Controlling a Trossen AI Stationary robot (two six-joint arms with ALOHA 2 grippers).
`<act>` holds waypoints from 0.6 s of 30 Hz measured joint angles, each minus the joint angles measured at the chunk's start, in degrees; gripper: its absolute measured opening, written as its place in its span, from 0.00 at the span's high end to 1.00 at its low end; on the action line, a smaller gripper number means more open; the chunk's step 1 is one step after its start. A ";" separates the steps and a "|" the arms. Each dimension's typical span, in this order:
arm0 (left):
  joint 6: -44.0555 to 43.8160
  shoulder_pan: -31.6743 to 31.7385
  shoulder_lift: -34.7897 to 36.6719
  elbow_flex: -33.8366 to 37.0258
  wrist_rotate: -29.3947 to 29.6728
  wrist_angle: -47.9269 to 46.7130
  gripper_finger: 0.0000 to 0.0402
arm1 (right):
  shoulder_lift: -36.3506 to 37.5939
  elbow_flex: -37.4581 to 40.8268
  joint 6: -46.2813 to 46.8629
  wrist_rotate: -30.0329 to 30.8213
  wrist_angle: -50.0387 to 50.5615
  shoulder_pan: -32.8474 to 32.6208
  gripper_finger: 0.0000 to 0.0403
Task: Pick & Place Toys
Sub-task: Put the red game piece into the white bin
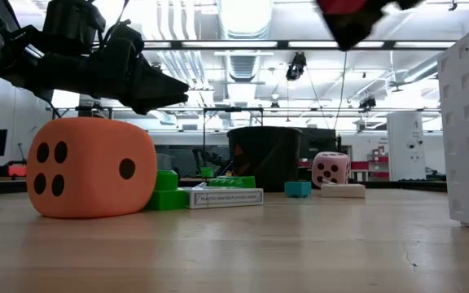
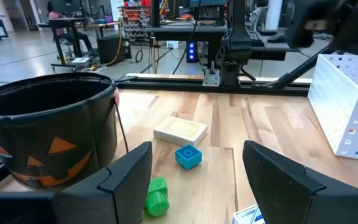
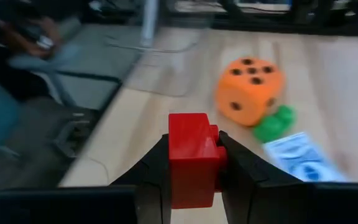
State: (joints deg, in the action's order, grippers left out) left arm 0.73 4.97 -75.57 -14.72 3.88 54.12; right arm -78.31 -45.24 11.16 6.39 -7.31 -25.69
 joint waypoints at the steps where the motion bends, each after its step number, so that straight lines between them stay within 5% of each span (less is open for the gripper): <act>1: 0.00 0.00 0.00 0.00 0.00 0.00 0.37 | 0.86 1.67 1.53 0.22 -1.72 -1.03 0.78; 10: -0.80 -0.04 0.00 0.00 -0.01 -0.17 0.37 | 5.84 3.57 16.31 4.36 1.72 -11.07 0.78; 18: -1.22 -0.04 0.00 0.02 0.00 -1.16 0.37 | 3.15 -5.15 35.12 4.97 25.30 -17.79 0.78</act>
State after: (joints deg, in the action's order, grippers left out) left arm -0.49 4.93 -75.57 -14.70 3.88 52.96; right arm -75.16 -50.39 46.28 11.35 17.98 -43.48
